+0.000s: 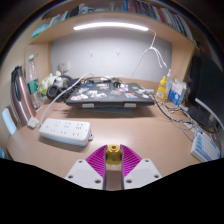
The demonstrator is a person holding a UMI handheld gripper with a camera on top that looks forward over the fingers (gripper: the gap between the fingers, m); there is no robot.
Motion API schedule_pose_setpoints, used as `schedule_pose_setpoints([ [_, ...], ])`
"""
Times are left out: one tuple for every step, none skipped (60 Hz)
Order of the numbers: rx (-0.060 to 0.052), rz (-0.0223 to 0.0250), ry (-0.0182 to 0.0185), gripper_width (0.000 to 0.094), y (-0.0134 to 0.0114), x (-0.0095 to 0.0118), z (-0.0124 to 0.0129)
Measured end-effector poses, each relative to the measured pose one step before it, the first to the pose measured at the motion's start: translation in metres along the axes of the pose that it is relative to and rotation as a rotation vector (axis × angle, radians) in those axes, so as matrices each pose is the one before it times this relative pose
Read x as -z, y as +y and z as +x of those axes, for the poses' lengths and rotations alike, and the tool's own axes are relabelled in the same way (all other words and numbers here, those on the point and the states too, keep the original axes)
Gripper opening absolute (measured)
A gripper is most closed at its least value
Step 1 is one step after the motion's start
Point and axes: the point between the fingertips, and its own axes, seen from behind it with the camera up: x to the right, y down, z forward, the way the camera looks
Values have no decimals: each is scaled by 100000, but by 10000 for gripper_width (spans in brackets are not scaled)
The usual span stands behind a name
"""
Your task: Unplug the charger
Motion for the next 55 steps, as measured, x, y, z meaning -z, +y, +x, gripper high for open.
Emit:
schedule_pose_setpoints([
  [237,-1305,25,230,236,-298,-30],
  [201,-963,-76,232,139,-284,-78],
  [113,-591,-164,232,45,-296,-111],
  [89,-442,-150,234,22,-327,-131],
  [-6,-596,-15,244,77,-320,-77],
  [9,-731,-1,246,108,-323,-129],
  [157,-893,46,254,100,-263,-90],
  [243,-31,480,260,-252,-121,-4],
  [176,413,521,262,-105,-223,-31],
  [213,211,438,274,-121,-228,2],
  [234,203,376,279,-118,-231,-24],
  [326,-63,215,288,-46,-218,-47],
  [302,-102,63,296,-25,-198,-68],
  [198,-158,-64,299,2,-207,-105],
  [51,-169,-73,302,32,-181,-121],
  [-57,72,-216,307,-51,-115,-129],
  [-218,1138,57,307,-292,-126,-47],
  [-30,401,-104,311,-59,-117,-86],
  [12,-153,-183,317,-90,-28,-30],
  [-25,671,-72,320,-115,-90,-54],
  [-15,204,6,326,-15,-32,-7],
  [30,268,-26,337,-30,-28,17],
  [14,311,138,361,-37,-27,45],
  [79,205,186,403,-31,18,56],
  [194,297,-51,499,-46,17,-2],
  [245,400,-392,559,-52,37,-78],
  [251,287,-773,618,-22,58,-164],
  [201,301,-1197,693,-8,59,-249],
  [137,209,-1476,754,27,60,-302],
  [6,212,-1502,815,8,69,-312],
  [-234,149,-364,819,-5,108,28],
  [0,368,1423,831,-35,135,412],
  [185,648,761,843,-91,139,236],
  [15,652,687,859,-90,175,251],
  [-43,697,301,871,-95,193,128],
  [-136,695,28,875,-82,215,90],
  [-145,569,-363,880,-58,260,16],
  [-254,508,-679,883,-2,303,-20],
  [-379,481,-807,887,-21,312,-43],
  [-475,484,-904,888,-30,332,-55],
  [-551,492,-902,889,-28,352,-71],
  [-566,556,-831,892,-58,372,-55],
  [-559,703,-694,891,-100,388,-26],
  [-511,818,-564,890,-111,399,8],
  [-405,896,-499,891,-104,386,12],
  [-294,922,-450,891,-111,408,31],
  [-281,961,-407,890,-103,402,35],
  [-251,972,-340,890,-107,424,61],
  [-297,1036,-346,891,-114,394,60],
  [-304,1139,-391,891,-124,403,49],
  [-296,1120,-276,890,-121,396,64],
  [-363,1133,-495,889,-126,407,65],
  [-441,1058,-510,890,-85,366,63],
  [-598,1018,-465,890,-92,363,69],
  [-769,1022,-474,890,-77,357,106],
])
